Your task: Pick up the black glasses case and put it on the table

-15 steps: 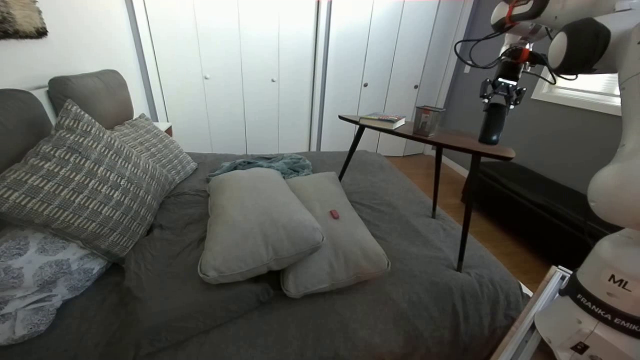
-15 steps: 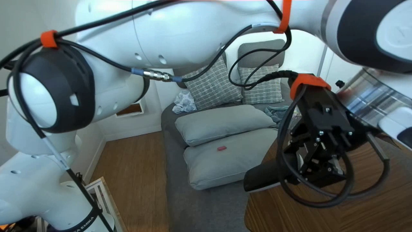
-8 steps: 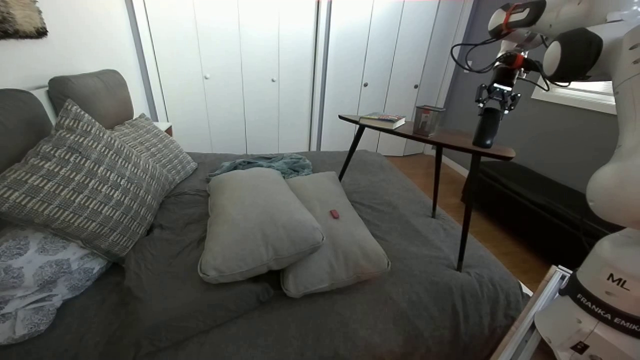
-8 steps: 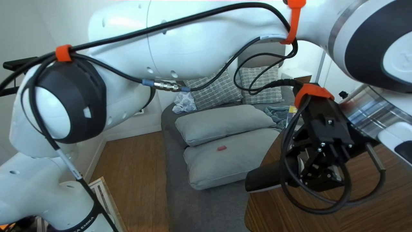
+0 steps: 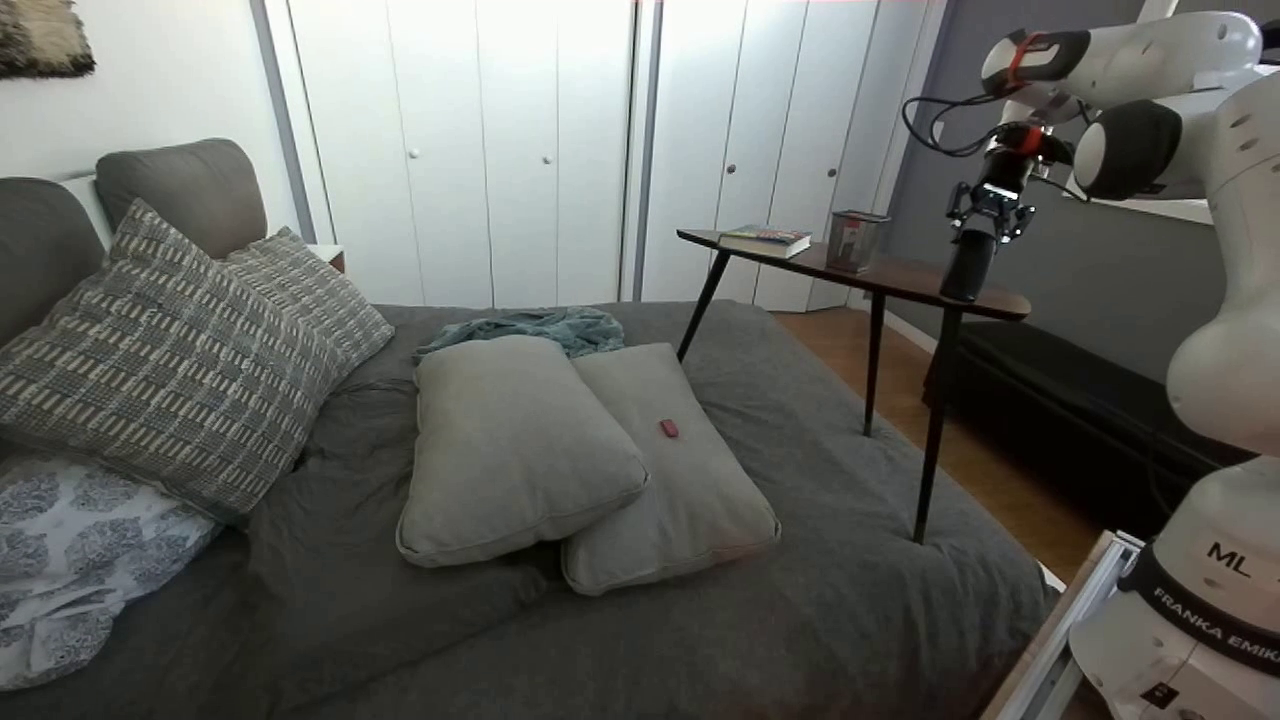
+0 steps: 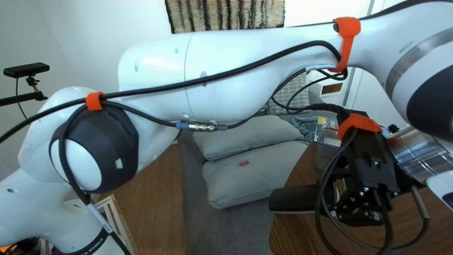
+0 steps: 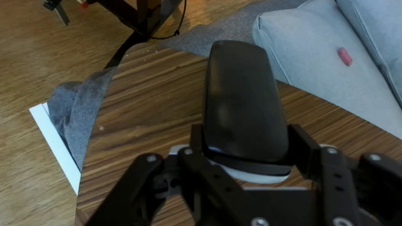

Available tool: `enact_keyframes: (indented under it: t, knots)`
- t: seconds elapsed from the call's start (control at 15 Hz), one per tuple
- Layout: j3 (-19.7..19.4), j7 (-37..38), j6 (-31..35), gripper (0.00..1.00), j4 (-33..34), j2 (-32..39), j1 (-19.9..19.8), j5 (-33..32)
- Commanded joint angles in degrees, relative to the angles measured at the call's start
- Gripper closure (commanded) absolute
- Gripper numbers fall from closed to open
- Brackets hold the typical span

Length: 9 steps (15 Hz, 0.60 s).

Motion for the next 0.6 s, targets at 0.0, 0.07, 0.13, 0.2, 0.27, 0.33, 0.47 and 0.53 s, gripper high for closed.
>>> enact_keyframes:
  t: [0.0,0.07,0.13,0.2,0.27,0.33,0.47,0.53]
  knots:
    - [2.9,5.5,0.9,0.08,7.0,4.0,-2.9,0.2]
    - [3.3,7.0,1.4,0.07,8.0,4.6,-3.4,0.4]
    - [3.8,8.8,2.5,0.01,8.9,5.2,-3.7,0.3]
    - [4.2,10.2,3.2,0.0,9.8,5.6,-3.8,-0.1]
    - [4.5,11.0,3.9,0.0,10.8,6.0,-3.8,-0.7]
    - [4.9,11.7,4.1,0.0,11.6,6.3,-3.6,-1.3]
    - [4.8,12.4,3.3,0.0,13.8,6.3,-2.0,-4.1]
    - [4.4,12.4,2.8,0.0,15.2,6.1,-0.8,-6.3]
